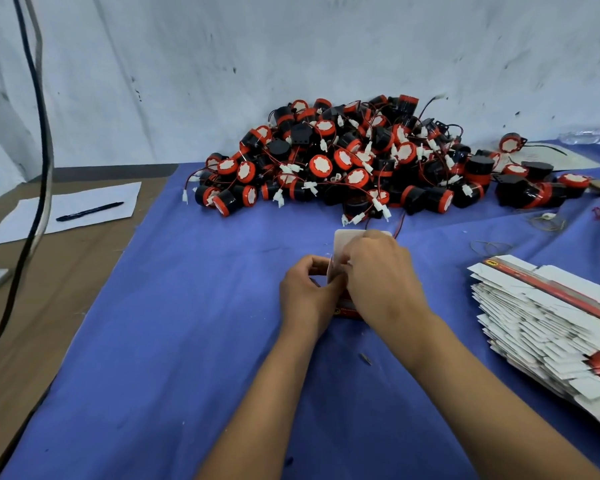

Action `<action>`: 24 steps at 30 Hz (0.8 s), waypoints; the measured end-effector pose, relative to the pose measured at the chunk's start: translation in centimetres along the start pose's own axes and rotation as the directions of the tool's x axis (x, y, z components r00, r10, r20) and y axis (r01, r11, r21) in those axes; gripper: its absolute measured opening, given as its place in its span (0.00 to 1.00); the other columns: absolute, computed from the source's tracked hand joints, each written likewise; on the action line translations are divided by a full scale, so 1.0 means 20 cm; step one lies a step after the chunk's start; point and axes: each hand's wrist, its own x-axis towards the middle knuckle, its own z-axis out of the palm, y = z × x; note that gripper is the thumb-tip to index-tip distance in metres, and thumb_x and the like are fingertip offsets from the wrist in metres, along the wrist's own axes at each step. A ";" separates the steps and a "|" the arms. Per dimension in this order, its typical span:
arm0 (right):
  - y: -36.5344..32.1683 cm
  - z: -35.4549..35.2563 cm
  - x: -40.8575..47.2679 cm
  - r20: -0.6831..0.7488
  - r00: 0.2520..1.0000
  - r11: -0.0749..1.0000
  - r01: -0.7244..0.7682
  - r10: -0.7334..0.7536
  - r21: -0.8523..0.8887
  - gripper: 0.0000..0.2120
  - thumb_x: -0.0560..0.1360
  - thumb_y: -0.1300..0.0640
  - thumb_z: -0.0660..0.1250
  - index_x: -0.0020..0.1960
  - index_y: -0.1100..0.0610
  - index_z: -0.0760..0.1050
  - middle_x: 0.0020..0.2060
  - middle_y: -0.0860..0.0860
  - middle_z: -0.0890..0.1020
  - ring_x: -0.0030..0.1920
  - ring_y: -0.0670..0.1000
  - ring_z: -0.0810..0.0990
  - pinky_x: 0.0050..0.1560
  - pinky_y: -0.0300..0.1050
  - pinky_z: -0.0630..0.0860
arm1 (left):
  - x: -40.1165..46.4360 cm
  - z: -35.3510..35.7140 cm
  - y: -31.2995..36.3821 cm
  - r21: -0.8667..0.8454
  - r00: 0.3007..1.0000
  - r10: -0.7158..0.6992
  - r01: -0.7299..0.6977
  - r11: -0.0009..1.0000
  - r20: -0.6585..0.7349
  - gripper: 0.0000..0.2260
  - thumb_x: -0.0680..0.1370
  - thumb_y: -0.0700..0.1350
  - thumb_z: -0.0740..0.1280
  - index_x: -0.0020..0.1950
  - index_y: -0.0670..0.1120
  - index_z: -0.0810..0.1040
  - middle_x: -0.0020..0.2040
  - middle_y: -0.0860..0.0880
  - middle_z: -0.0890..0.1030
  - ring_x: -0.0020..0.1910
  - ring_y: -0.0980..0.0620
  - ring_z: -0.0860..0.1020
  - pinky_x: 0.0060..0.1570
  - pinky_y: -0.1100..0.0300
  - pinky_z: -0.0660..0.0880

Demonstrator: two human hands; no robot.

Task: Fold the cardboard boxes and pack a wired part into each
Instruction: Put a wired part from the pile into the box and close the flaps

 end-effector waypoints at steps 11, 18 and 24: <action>-0.02 0.08 -0.02 0.016 1.000 0.995 0.014 -0.012 -0.098 0.07 0.78 0.62 0.63 0.49 0.53 0.67 0.38 0.48 0.71 0.36 0.52 0.67 0.37 0.46 0.62 | 0.00 0.00 0.00 -0.024 1.000 -0.027 0.027 0.999 0.007 0.05 0.78 0.44 0.73 0.44 0.45 0.80 0.45 0.48 0.86 0.38 0.45 0.83 0.31 0.59 0.76; 0.03 0.07 0.05 0.150 0.989 1.000 -0.012 0.012 -0.001 0.12 0.77 0.62 0.66 0.35 0.52 0.74 0.34 0.49 0.77 0.40 0.54 0.76 0.31 0.44 0.68 | 0.00 -0.09 -0.01 -0.138 0.958 -0.008 0.049 0.989 0.286 0.11 0.73 0.41 0.74 0.54 0.46 0.81 0.54 0.47 0.84 0.39 0.50 0.83 0.38 0.54 0.81; 0.08 0.13 -0.03 -0.033 0.999 0.999 0.026 -0.025 0.041 0.12 0.78 0.62 0.64 0.37 0.54 0.80 0.42 0.49 0.77 0.50 0.52 0.73 0.44 0.43 0.64 | 0.01 -0.13 -0.02 -0.154 0.914 0.057 0.006 0.988 0.402 0.21 0.72 0.34 0.79 0.61 0.48 0.79 0.58 0.52 0.83 0.41 0.50 0.79 0.45 0.59 0.81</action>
